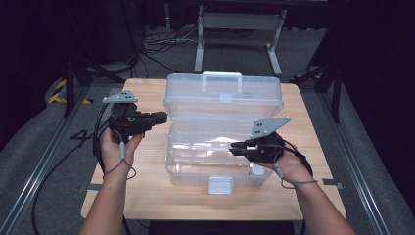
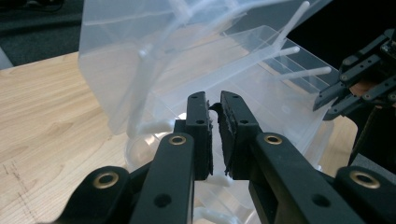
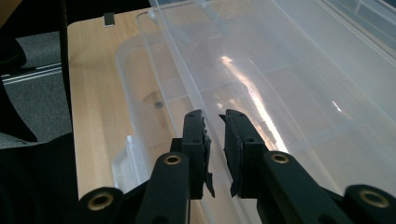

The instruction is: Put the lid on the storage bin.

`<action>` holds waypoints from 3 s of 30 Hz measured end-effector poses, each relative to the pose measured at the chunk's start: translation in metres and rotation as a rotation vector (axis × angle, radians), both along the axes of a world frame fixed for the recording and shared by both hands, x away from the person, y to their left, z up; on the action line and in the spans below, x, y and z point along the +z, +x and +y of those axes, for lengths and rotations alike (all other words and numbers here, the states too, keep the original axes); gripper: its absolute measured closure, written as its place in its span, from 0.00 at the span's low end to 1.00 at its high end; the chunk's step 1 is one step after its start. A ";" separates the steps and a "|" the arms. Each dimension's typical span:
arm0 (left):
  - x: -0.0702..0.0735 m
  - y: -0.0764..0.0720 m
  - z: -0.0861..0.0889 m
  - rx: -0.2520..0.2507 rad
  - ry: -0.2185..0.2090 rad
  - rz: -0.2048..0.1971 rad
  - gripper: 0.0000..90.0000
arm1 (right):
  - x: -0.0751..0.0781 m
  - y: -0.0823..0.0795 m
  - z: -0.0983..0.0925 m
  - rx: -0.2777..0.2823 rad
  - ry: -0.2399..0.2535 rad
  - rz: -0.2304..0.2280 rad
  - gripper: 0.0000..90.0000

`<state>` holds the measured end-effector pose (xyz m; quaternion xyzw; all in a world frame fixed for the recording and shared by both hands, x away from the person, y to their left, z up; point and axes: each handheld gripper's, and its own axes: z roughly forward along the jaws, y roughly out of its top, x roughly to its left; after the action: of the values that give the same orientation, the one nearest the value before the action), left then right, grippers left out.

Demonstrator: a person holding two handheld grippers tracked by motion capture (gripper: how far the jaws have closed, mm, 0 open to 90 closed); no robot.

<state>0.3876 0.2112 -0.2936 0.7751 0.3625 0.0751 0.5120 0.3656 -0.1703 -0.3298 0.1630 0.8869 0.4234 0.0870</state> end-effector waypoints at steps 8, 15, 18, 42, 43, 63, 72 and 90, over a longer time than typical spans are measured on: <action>-0.001 0.001 -0.008 0.014 0.016 -0.006 0.96 | -0.005 -0.006 0.000 -0.005 0.001 -0.005 0.87; -0.001 0.000 -0.010 -0.004 0.019 0.001 0.95 | -0.005 -0.008 -0.001 -0.009 0.004 -0.014 0.86; -0.001 -0.001 -0.010 -0.010 0.025 -0.001 0.95 | -0.003 -0.009 -0.005 -0.015 0.024 -0.021 0.86; -0.007 -0.007 -0.010 -0.041 0.030 0.009 0.95 | 0.008 -0.014 -0.088 -0.263 0.244 -0.113 0.97; -0.008 -0.008 -0.010 -0.043 0.033 0.010 0.95 | 0.008 -0.014 -0.091 -0.271 0.247 -0.112 0.97; -0.011 -0.015 -0.011 -0.079 0.076 0.043 0.93 | 0.008 -0.010 -0.123 -0.349 0.313 -0.068 0.97; -0.012 -0.021 -0.005 -0.077 0.095 0.040 0.91 | 0.009 -0.009 -0.123 -0.322 0.281 -0.056 0.97; -0.023 -0.022 0.024 -0.001 0.129 0.069 0.88 | 0.010 -0.012 -0.123 -0.269 0.194 -0.023 0.97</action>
<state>0.3658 0.2357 -0.3165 0.8088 0.3739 0.0711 0.4483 0.3534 -0.2936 -0.3194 0.2832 0.8109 0.4934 0.1369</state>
